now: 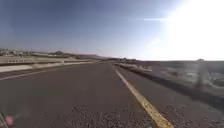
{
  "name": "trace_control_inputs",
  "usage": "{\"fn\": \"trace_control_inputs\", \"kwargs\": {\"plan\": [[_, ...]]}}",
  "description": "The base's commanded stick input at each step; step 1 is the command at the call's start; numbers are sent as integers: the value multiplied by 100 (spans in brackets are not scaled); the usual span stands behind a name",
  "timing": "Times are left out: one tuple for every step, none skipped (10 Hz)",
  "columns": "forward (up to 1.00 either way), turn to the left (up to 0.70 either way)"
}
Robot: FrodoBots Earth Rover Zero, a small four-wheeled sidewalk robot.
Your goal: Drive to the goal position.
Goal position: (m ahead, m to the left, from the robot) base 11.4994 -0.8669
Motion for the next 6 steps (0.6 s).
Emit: {"fn": "trace_control_inputs", "kwargs": {"plan": [[70,0],[70,0],[70,0],[70,0],[70,0],[70,0]]}}
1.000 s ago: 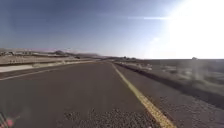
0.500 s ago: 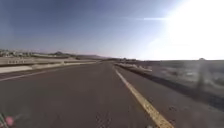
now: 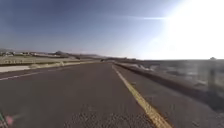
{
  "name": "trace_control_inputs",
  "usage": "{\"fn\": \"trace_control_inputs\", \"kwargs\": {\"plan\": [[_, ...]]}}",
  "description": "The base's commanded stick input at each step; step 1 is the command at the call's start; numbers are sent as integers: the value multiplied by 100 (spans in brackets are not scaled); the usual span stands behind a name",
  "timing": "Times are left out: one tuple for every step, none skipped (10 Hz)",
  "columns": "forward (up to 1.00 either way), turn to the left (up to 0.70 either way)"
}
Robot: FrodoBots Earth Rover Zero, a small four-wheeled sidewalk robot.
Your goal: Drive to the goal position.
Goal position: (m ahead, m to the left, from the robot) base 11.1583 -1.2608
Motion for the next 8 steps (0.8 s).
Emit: {"fn": "trace_control_inputs", "kwargs": {"plan": [[70,0],[70,0],[70,0],[70,0],[70,0],[70,0],[70,0],[70,0]]}}
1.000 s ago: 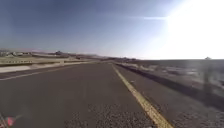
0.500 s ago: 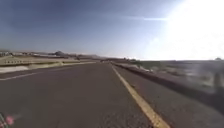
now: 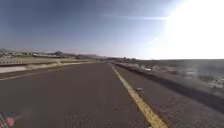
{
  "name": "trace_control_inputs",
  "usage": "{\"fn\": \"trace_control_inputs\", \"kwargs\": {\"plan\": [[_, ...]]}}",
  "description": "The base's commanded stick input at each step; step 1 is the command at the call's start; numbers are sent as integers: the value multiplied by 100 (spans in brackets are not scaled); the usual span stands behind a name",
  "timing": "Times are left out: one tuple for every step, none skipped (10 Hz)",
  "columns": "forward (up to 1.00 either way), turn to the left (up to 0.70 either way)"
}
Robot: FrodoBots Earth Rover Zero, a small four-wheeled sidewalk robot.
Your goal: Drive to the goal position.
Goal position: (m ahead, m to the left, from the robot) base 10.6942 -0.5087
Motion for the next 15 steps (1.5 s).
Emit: {"fn": "trace_control_inputs", "kwargs": {"plan": [[70,0],[70,0],[70,0],[70,0],[70,0],[70,0],[70,0],[70,0],[70,0],[70,0],[70,0],[70,0],[70,0],[70,0],[70,0]]}}
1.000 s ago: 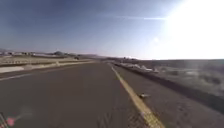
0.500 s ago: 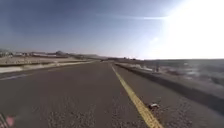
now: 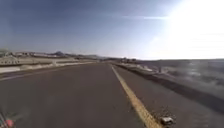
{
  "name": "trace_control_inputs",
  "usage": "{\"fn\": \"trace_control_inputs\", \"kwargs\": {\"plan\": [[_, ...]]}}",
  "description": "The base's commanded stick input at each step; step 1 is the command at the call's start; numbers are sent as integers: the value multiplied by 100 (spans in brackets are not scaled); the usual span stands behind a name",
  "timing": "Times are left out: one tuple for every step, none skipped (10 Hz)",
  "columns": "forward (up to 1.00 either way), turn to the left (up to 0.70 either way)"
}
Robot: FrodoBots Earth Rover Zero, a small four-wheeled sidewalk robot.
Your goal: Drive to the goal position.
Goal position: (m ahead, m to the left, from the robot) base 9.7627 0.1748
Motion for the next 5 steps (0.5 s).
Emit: {"fn": "trace_control_inputs", "kwargs": {"plan": [[70,0],[70,0],[70,0],[70,0],[70,0]]}}
